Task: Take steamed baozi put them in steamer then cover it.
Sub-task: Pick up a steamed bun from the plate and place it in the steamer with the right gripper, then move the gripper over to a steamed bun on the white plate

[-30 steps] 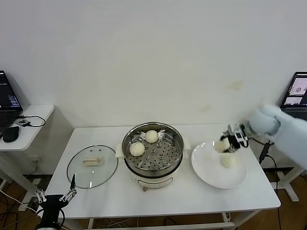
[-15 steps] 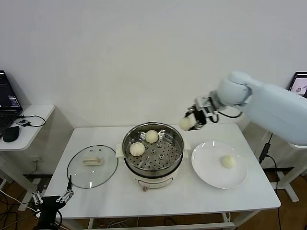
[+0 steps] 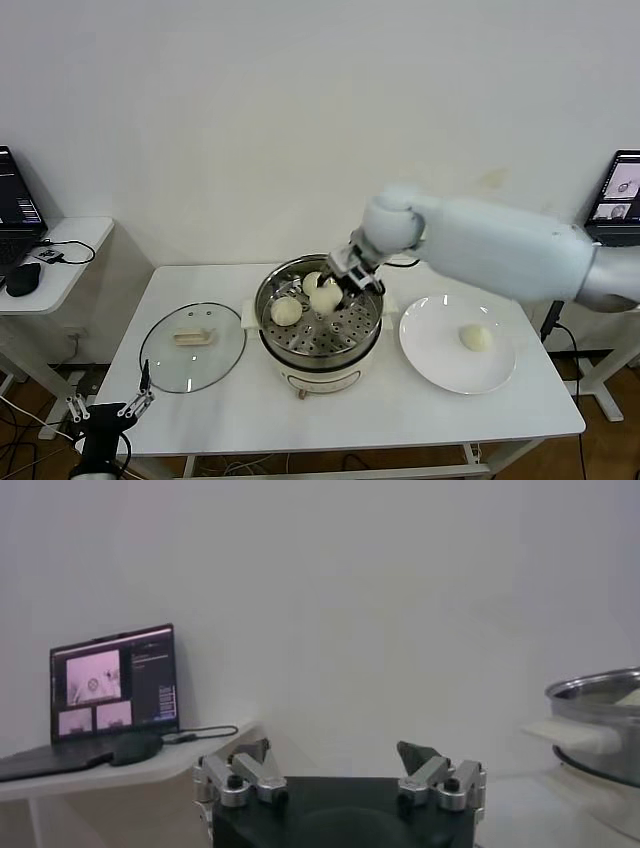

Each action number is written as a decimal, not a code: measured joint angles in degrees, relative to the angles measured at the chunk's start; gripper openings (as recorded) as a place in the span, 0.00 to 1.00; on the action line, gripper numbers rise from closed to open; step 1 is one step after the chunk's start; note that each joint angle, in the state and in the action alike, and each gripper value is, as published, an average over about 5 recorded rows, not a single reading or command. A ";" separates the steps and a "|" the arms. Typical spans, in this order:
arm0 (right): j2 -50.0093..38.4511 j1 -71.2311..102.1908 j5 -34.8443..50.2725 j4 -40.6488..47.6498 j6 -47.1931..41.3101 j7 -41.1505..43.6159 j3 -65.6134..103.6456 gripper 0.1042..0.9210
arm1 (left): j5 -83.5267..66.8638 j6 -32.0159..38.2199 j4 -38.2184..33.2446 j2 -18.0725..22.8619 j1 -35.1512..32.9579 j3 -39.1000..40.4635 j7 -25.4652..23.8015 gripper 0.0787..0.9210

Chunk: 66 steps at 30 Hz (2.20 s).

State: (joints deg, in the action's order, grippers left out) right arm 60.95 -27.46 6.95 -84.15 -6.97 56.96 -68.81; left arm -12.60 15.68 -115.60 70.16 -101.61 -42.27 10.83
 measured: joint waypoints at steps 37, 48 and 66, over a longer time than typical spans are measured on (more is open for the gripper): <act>0.67 1.01 -8.82 -2.32 12.65 0.58 -1.94 0.88 | -0.14 0.18 0.44 0.58 0.34 0.42 0.21 0.88; -5.33 -1.24 -4.24 -4.53 6.08 0.69 2.07 0.88 | -0.42 0.30 0.82 -0.64 0.42 -0.11 0.19 0.88; -28.38 9.51 -2.96 -5.72 -6.64 3.81 15.50 0.88 | -0.35 0.20 0.34 -2.03 0.67 0.79 0.04 0.88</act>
State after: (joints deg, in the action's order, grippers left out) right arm 32.57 -17.96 4.00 -89.87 -13.61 60.77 -53.31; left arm -12.95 15.88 -115.26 68.13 -100.94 -41.48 10.87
